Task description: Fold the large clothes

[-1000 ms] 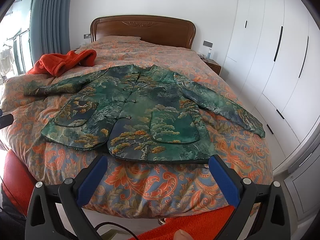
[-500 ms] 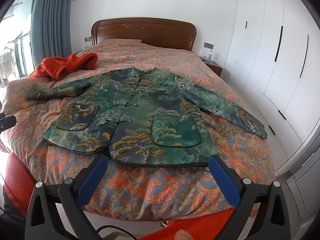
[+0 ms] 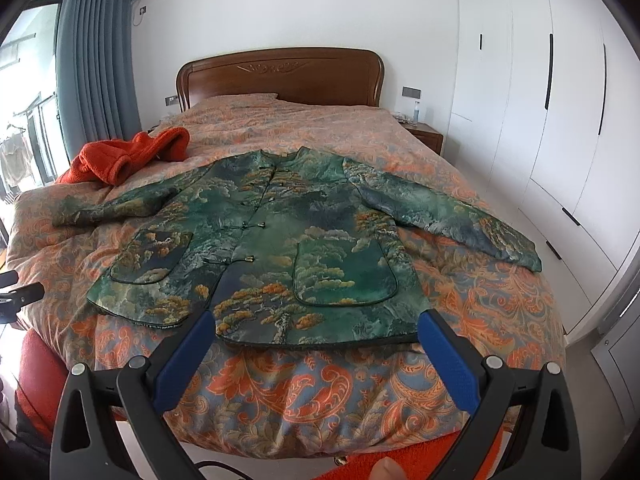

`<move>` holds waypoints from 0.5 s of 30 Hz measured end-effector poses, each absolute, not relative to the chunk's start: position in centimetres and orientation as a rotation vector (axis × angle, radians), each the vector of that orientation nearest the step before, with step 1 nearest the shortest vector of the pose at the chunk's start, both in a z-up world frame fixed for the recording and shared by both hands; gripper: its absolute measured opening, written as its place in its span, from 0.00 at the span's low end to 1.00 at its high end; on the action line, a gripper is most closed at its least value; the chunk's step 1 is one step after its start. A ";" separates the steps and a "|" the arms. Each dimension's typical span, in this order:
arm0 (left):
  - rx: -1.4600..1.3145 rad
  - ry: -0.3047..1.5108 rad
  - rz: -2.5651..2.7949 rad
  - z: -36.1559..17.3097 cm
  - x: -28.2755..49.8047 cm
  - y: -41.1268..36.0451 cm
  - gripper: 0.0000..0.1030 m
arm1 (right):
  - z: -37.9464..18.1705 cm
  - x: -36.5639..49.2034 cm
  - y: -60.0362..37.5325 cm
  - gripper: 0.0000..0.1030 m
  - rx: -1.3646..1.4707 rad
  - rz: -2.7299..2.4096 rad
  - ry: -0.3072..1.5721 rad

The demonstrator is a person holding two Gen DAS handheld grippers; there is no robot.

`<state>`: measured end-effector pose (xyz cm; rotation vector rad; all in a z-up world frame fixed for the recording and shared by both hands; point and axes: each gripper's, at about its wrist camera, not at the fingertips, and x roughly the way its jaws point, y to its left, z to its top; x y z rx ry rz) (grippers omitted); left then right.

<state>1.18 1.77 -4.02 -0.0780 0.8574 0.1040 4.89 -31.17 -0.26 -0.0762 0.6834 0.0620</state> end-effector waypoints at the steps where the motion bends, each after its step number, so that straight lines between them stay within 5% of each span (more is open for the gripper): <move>1: -0.093 0.862 0.094 -4.1 1.2 1.9 1.00 | -0.5 4.9 -31.2 1.00 -0.074 0.059 0.685; 15: -0.069 0.835 0.083 -3.6 1.9 1.8 1.00 | 1.0 6.1 -32.7 1.00 -0.153 -0.011 0.596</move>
